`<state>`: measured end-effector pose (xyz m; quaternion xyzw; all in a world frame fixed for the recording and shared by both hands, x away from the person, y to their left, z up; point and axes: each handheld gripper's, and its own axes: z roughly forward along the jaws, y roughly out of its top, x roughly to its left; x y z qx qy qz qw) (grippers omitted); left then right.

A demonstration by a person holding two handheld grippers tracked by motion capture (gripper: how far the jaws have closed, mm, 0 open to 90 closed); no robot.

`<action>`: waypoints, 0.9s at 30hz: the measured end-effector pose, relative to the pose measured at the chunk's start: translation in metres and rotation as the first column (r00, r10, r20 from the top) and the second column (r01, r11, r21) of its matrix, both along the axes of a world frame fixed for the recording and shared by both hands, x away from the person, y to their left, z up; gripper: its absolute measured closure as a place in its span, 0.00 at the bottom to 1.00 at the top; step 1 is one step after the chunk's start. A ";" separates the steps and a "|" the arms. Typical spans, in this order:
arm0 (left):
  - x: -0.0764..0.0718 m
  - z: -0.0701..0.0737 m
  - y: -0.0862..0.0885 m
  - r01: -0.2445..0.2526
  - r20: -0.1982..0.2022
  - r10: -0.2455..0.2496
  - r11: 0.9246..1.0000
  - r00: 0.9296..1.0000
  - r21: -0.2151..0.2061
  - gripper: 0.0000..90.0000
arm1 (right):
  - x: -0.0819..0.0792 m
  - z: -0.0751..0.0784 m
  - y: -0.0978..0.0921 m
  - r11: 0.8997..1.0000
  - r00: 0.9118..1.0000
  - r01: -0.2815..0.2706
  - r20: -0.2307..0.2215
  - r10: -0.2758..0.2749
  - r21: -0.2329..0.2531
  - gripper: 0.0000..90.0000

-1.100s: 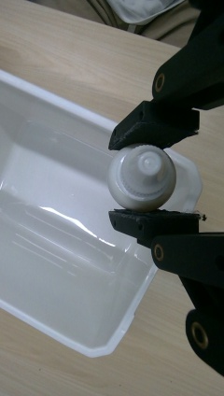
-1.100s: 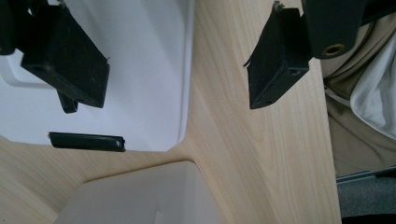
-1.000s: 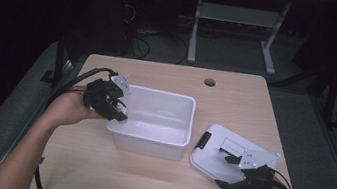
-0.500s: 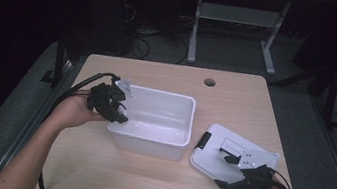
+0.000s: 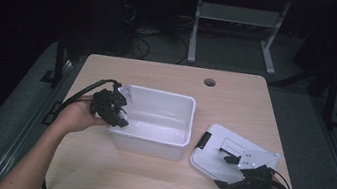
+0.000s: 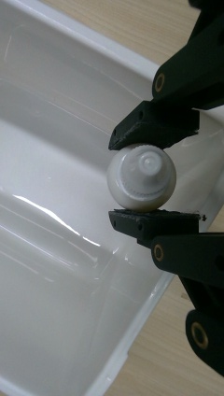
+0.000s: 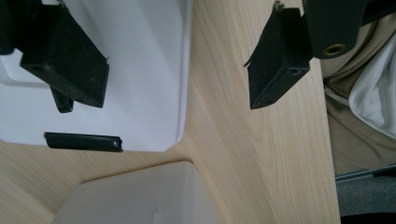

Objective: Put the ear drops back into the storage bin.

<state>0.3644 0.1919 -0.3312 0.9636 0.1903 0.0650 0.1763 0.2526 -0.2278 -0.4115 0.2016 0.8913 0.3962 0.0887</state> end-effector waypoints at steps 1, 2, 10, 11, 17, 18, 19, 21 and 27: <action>0.000 -0.002 0.000 -0.005 0.001 0.005 1.000 1.000 -0.002 0.67 | 0.000 0.000 0.000 1.000 1.000 0.000 -0.003 0.000 0.002 0.22; 0.001 -0.003 0.001 -0.012 -0.005 0.012 1.000 1.000 -0.005 0.67 | 0.000 -0.001 0.000 1.000 1.000 0.000 -0.005 0.000 0.002 0.22; 0.001 -0.014 -0.001 -0.006 -0.004 0.006 1.000 1.000 0.028 0.67 | 0.000 -0.001 -0.001 1.000 1.000 -0.003 -0.005 0.003 0.004 0.22; 0.001 -0.014 -0.002 -0.008 -0.005 0.008 1.000 1.000 0.025 0.67 | 0.000 -0.002 -0.001 1.000 1.000 -0.002 -0.006 0.002 0.001 0.22; 0.003 -0.019 -0.005 -0.009 -0.011 0.010 0.999 1.000 0.039 0.67 | 0.000 -0.002 -0.002 1.000 1.000 0.002 -0.008 -0.002 0.002 0.22; 0.003 -0.019 -0.005 -0.004 -0.015 0.005 0.999 1.000 0.045 0.67 | 0.000 -0.002 -0.002 1.000 1.000 0.002 -0.008 -0.002 0.002 0.22; 0.003 -0.019 -0.006 -0.002 -0.014 0.002 0.999 1.000 0.046 0.67 | 0.000 -0.002 -0.003 1.000 1.000 0.000 -0.004 0.000 0.001 0.22; 0.003 -0.019 -0.006 0.000 -0.011 0.000 0.999 1.000 0.037 0.67 | -0.001 -0.002 -0.003 1.000 1.000 0.002 -0.007 -0.002 0.003 0.22; 0.004 -0.021 -0.008 -0.016 -0.015 0.017 0.999 1.000 0.035 0.67 | -0.001 -0.001 -0.004 1.000 1.000 0.002 -0.003 -0.002 0.013 0.22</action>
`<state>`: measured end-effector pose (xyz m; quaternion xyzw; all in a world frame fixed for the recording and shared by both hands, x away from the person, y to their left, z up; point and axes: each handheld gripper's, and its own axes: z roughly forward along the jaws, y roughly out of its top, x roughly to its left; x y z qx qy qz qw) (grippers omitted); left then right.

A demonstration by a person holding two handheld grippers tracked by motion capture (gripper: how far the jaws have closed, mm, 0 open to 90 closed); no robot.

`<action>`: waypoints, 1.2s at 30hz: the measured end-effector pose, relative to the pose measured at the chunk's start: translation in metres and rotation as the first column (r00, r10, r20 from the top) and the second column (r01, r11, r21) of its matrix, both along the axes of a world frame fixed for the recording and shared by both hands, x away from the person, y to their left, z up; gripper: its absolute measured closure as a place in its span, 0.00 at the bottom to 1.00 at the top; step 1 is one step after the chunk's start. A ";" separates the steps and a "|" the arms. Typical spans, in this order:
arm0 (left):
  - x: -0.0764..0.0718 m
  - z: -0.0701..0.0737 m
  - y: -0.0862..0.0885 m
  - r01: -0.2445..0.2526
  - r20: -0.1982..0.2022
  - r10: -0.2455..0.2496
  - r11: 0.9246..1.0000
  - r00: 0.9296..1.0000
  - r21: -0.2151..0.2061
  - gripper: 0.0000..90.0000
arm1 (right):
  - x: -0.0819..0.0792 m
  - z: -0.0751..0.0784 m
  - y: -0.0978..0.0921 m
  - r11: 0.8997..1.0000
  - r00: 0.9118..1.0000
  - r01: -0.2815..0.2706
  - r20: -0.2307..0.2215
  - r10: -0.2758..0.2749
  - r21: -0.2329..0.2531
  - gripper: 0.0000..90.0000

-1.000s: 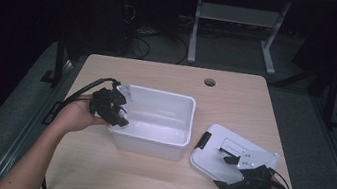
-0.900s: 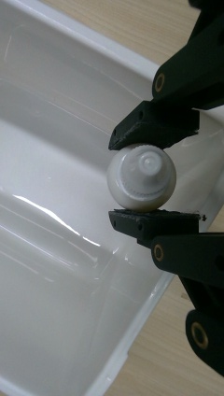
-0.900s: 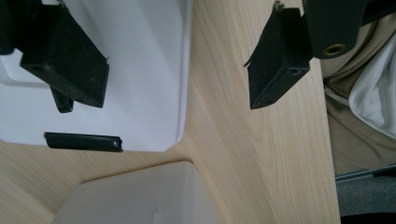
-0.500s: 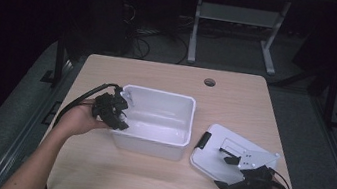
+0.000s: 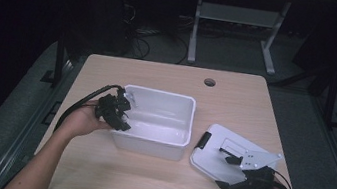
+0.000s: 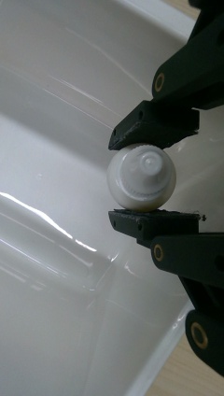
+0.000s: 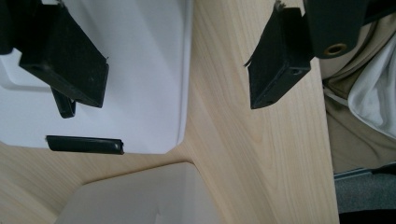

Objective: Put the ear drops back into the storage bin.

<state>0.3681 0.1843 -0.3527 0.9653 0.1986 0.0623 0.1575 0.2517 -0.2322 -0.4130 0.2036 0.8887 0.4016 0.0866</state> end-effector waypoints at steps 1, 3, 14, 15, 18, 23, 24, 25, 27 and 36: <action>-0.001 0.000 -0.001 0.005 0.003 -0.005 1.000 1.000 -0.006 0.67 | 0.000 0.000 0.000 1.000 1.000 0.000 0.002 0.000 0.001 0.22; -0.001 0.000 -0.002 0.006 -0.001 -0.006 1.000 1.000 -0.017 0.67 | 0.000 0.000 -0.001 1.000 1.000 0.004 0.000 -0.004 0.004 0.22; 0.001 -0.003 -0.001 -0.003 -0.008 0.003 1.000 1.000 -0.012 0.67 | 0.000 0.000 -0.001 1.000 1.000 -0.001 0.000 0.001 0.017 0.21; 0.001 -0.003 -0.002 0.000 -0.009 0.000 1.000 1.000 -0.009 0.67 | 0.000 0.000 -0.001 1.000 1.000 -0.001 0.002 0.001 0.015 0.21; 0.001 -0.004 -0.004 0.000 -0.012 0.000 1.000 1.000 -0.002 0.67 | 0.000 0.000 -0.001 1.000 1.000 -0.001 0.002 0.001 0.015 0.21; 0.003 -0.003 -0.004 0.003 -0.014 -0.003 1.000 1.000 0.016 0.66 | 0.000 0.001 -0.002 1.000 1.000 0.000 0.006 0.000 0.013 0.21; 0.003 -0.003 -0.003 0.003 -0.017 -0.002 1.000 1.000 0.016 0.66 | 0.000 0.001 -0.002 1.000 1.000 0.001 0.005 -0.001 0.013 0.21; 0.002 -0.003 -0.004 0.005 -0.016 -0.005 1.000 1.000 0.018 0.66 | 0.000 0.001 -0.002 1.000 1.000 0.000 0.006 0.000 0.012 0.21; 0.003 -0.003 -0.003 0.005 -0.020 -0.005 1.000 1.000 0.017 0.67 | 0.000 0.001 -0.003 1.000 1.000 0.002 0.002 -0.002 0.012 0.21; 0.003 0.000 -0.001 0.000 -0.006 0.000 1.000 1.000 0.018 0.69 | 0.001 0.001 -0.001 1.000 1.000 0.000 0.004 0.000 0.011 0.21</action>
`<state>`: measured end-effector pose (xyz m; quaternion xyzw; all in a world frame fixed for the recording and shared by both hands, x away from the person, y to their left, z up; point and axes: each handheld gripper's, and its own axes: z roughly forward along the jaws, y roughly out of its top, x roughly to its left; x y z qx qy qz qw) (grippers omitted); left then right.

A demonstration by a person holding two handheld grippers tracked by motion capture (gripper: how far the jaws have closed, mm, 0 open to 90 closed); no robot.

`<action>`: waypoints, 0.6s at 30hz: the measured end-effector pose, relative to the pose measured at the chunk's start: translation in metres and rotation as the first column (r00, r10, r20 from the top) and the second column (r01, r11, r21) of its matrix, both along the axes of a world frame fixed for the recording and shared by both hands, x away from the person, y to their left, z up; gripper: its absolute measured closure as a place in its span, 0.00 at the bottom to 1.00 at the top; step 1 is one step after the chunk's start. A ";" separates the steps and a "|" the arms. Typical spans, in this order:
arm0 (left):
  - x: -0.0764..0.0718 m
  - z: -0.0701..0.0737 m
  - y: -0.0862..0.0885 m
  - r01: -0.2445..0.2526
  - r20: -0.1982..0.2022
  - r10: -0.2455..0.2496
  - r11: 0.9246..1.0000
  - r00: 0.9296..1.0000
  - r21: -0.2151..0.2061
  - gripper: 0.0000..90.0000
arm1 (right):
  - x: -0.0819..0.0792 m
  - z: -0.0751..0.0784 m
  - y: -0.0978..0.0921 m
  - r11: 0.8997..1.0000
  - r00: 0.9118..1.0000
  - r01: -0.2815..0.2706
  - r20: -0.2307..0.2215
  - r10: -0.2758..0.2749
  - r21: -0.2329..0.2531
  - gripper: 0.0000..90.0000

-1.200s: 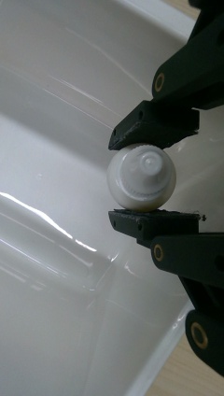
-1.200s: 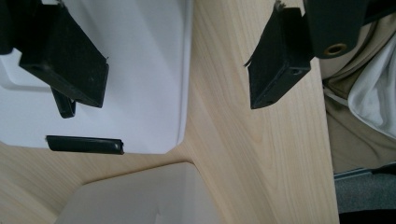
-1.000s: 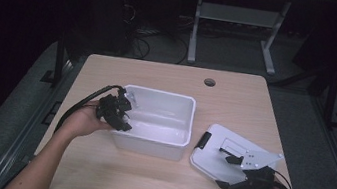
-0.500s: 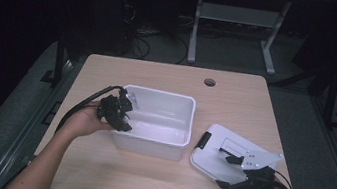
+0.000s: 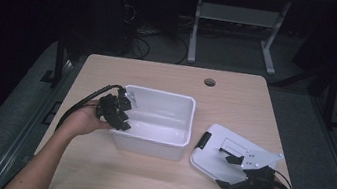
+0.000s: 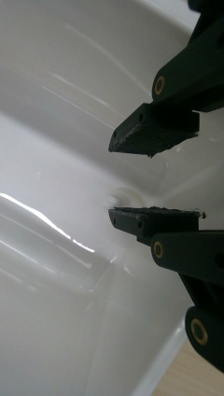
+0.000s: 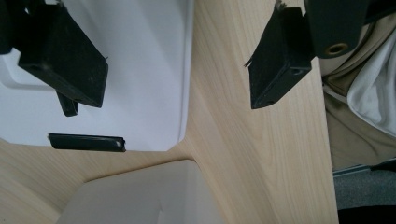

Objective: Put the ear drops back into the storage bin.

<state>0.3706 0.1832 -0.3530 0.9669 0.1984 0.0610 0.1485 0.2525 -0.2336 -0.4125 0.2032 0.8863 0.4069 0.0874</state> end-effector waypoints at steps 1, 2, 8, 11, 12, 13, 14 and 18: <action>0.000 0.000 0.000 0.000 -0.002 0.000 1.000 1.000 -0.001 0.69 | 0.000 0.000 0.000 1.000 1.000 0.000 0.001 0.000 -0.001 0.21; 0.000 0.000 0.000 -0.001 0.002 0.001 1.000 1.000 0.002 0.69 | 0.000 0.000 0.000 1.000 1.000 -0.002 0.001 0.002 -0.001 0.21; 0.000 0.001 -0.001 0.004 0.012 -0.004 1.000 1.000 -0.008 0.69 | 0.000 0.000 -0.001 1.000 1.000 0.001 0.001 -0.001 0.002 0.21; -0.001 0.003 -0.001 0.006 0.016 -0.006 1.000 1.000 -0.011 0.69 | 0.000 0.000 -0.001 1.000 1.000 0.001 0.000 -0.001 -0.001 0.21; -0.001 0.004 -0.001 0.002 0.017 -0.002 1.000 1.000 -0.018 0.69 | 0.000 0.000 -0.001 1.000 1.000 0.001 0.000 -0.001 0.000 0.21; -0.002 0.006 -0.001 0.001 0.021 -0.001 1.000 1.000 -0.021 0.69 | 0.000 0.000 -0.001 1.000 1.000 0.001 -0.001 -0.001 0.000 0.21; -0.002 0.008 0.000 0.002 0.023 -0.001 1.000 1.000 -0.026 0.68 | 0.000 -0.001 -0.001 1.000 1.000 0.002 -0.003 -0.002 0.001 0.21; -0.005 0.017 0.001 0.004 0.037 -0.003 0.999 0.999 -0.037 0.68 | 0.000 -0.001 -0.002 1.000 1.000 0.004 0.000 -0.004 -0.002 0.21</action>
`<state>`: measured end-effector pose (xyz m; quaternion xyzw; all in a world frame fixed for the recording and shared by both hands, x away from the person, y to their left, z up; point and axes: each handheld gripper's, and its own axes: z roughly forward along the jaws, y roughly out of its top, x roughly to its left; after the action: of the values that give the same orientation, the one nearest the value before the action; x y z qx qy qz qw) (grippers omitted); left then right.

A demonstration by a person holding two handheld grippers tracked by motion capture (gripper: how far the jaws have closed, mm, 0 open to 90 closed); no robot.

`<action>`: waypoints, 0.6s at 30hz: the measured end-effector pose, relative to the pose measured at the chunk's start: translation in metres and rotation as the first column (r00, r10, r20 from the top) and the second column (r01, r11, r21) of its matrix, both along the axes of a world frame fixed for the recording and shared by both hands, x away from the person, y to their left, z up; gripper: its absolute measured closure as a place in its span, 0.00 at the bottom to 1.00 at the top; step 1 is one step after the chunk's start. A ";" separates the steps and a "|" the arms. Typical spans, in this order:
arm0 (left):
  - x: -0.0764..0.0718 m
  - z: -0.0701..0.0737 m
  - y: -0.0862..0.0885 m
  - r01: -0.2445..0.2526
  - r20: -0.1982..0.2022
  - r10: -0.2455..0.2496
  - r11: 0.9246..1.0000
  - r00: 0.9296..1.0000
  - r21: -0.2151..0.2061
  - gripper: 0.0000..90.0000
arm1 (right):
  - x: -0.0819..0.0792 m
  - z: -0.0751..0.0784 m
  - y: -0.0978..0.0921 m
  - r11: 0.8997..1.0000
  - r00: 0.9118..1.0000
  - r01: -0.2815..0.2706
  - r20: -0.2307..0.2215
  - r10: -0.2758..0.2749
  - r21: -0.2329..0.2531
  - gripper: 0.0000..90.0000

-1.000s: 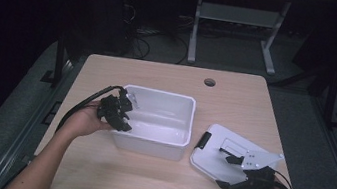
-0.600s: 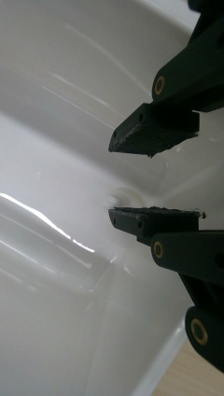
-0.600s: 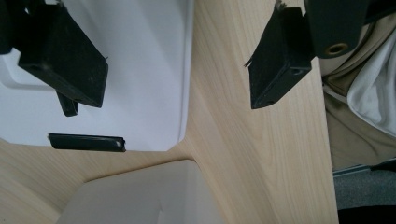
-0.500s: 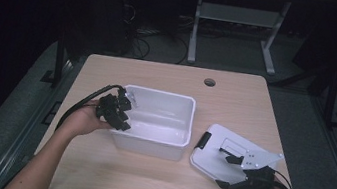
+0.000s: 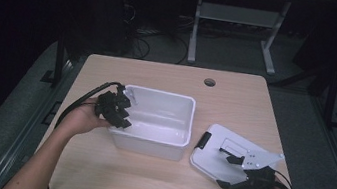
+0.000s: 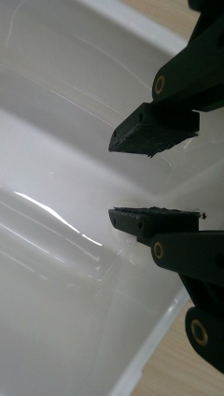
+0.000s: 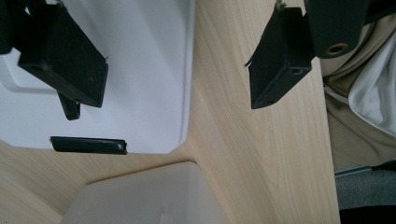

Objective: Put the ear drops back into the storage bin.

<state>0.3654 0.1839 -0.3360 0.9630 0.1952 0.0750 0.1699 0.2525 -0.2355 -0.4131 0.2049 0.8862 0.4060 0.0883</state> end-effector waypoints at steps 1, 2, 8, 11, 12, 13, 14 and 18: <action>-0.001 0.002 0.000 -0.002 0.006 0.002 1.000 1.000 -0.004 0.68 | 0.000 0.000 0.000 1.000 1.000 0.001 -0.001 -0.001 0.000 0.21; -0.002 0.005 0.001 0.004 0.012 -0.004 1.000 1.000 0.000 0.68 | 0.000 0.000 0.000 1.000 1.000 0.001 -0.002 -0.001 0.000 0.21; -0.010 0.018 0.007 0.002 0.025 -0.001 1.000 1.000 -0.016 0.67 | 0.001 -0.001 0.001 1.000 1.000 0.001 -0.004 -0.001 -0.008 0.21; -0.015 0.023 0.012 -0.006 0.032 0.007 1.000 0.999 -0.029 0.66 | 0.001 -0.001 0.001 1.000 1.000 0.004 -0.007 -0.004 -0.011 0.21; -0.017 0.025 0.015 -0.009 0.034 0.010 0.999 0.999 -0.031 0.65 | 0.001 -0.001 0.002 1.000 1.000 0.005 -0.010 -0.006 -0.012 0.21; -0.019 0.026 0.017 -0.011 0.044 0.012 0.999 0.999 -0.031 0.65 | 0.001 -0.001 0.002 1.000 1.000 0.004 -0.009 -0.004 -0.015 0.21; -0.021 0.028 0.019 -0.014 0.043 0.015 0.999 0.999 -0.036 0.64 | 0.000 -0.002 0.003 1.000 1.000 0.003 -0.012 -0.004 -0.016 0.21; -0.029 0.036 0.029 -0.018 0.062 0.022 0.998 0.998 -0.056 0.64 | 0.001 -0.002 0.004 1.000 1.000 -0.001 -0.014 0.001 -0.022 0.21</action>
<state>0.3363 0.2127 -0.2997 0.9531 0.2013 0.1013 0.2019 0.2539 -0.2311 -0.4155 0.2062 0.8913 0.3949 0.0843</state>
